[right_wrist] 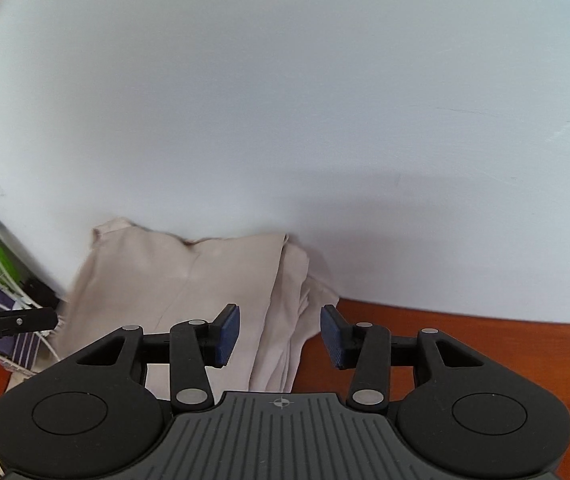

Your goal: Fold clothes

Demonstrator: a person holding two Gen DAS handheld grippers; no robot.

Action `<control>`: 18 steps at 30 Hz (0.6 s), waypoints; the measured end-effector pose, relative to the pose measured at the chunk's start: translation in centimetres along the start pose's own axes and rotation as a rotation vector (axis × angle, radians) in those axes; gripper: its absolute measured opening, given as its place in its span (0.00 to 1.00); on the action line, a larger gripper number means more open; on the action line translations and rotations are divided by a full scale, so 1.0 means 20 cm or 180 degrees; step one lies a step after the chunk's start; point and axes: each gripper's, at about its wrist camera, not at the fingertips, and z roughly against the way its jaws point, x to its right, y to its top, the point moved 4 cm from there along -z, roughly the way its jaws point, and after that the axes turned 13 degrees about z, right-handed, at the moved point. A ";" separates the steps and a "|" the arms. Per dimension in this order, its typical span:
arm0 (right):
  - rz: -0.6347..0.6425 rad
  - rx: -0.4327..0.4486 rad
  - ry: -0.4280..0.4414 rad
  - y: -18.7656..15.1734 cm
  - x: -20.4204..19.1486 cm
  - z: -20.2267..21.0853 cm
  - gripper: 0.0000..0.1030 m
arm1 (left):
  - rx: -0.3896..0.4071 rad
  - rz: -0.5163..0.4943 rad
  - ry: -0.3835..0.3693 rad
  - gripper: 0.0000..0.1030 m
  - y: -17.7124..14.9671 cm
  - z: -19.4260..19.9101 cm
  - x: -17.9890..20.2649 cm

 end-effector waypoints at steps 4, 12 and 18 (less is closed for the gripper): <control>0.0020 0.0054 0.0039 -0.07 -0.03 0.16 0.46 | 0.0013 -0.0085 -0.0025 0.68 -0.11 0.12 0.06; -0.0016 0.0159 0.0130 -0.27 -0.06 0.47 0.46 | 0.0076 -0.0333 -0.0055 0.84 -0.41 0.29 0.25; 0.0045 0.0255 0.0223 -0.43 -0.04 0.76 0.47 | 0.0223 -0.0357 -0.0020 0.91 -0.63 0.47 0.33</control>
